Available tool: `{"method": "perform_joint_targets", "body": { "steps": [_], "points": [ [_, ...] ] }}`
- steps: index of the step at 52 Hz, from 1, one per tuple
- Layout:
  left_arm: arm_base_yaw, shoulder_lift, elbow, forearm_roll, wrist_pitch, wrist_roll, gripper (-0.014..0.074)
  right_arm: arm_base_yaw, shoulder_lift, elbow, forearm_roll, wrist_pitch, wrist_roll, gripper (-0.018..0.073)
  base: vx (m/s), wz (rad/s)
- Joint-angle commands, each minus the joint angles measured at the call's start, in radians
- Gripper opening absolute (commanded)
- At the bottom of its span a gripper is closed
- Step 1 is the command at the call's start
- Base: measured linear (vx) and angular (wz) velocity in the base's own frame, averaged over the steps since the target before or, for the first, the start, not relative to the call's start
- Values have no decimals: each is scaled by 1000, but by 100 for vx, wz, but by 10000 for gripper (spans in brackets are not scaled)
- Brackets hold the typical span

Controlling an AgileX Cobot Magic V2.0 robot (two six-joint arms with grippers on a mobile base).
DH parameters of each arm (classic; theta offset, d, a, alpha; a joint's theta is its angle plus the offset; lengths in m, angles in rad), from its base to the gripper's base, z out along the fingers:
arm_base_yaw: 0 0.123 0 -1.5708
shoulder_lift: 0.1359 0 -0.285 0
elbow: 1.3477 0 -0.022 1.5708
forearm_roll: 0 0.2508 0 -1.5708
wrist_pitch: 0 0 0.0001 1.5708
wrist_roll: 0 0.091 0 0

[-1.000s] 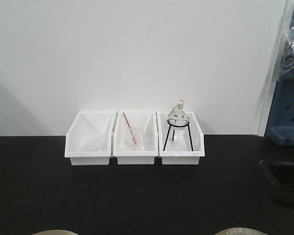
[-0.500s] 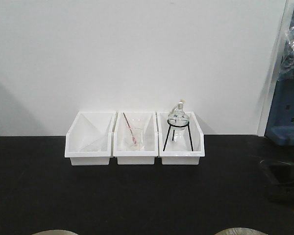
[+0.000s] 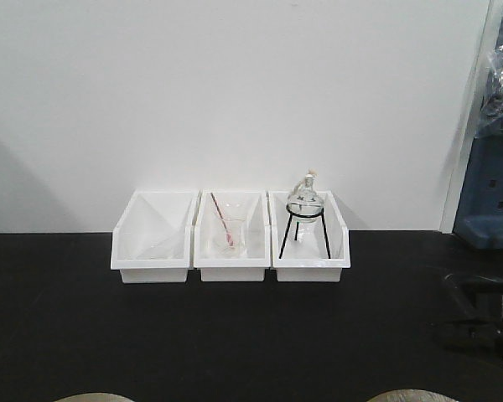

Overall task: Arrange circular plates on left workspace
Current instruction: 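Grip the plate rim with the left gripper and slide it toward the bench center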

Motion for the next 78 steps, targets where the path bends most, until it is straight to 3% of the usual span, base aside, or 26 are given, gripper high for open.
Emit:
{"method": "perform_joint_targets", "body": {
  "steps": [1,11,15,21,27,35,46,55,64,78],
  "points": [
    [1,27,-23,-81,16,4,566,1,-23,-31,64,10,-15,-4,0,0],
    [-6,145,-23,-268,164,133,548,1,-23,-31,63,1,-16,-4,0,0],
    [-14,160,-23,-310,204,135,495,0,-23,-31,63,-2,-16,-4,0,0],
    [-27,161,-26,-315,218,140,302,0,-23,-31,61,-2,-16,-4,0,0],
    [-28,161,-26,-313,216,140,-13,0,-23,-31,59,-1,-16,-4,0,0],
    [-35,161,-26,-362,250,132,-8,0,-23,-31,55,-1,-16,-4,0,0],
    [-52,161,-26,-685,354,174,-4,0,-23,-31,53,0,-16,-4,0,0],
    [-167,161,-27,-892,280,223,-1,0,-23,-31,53,-2,-16,-4,0,0],
    [-293,177,-87,-946,99,218,-1,0,-23,-31,53,-2,-16,-4,0,0],
    [-428,313,-317,-945,56,103,-1,0,-23,-31,53,1,-17,-4,0,0]
  ]
}}
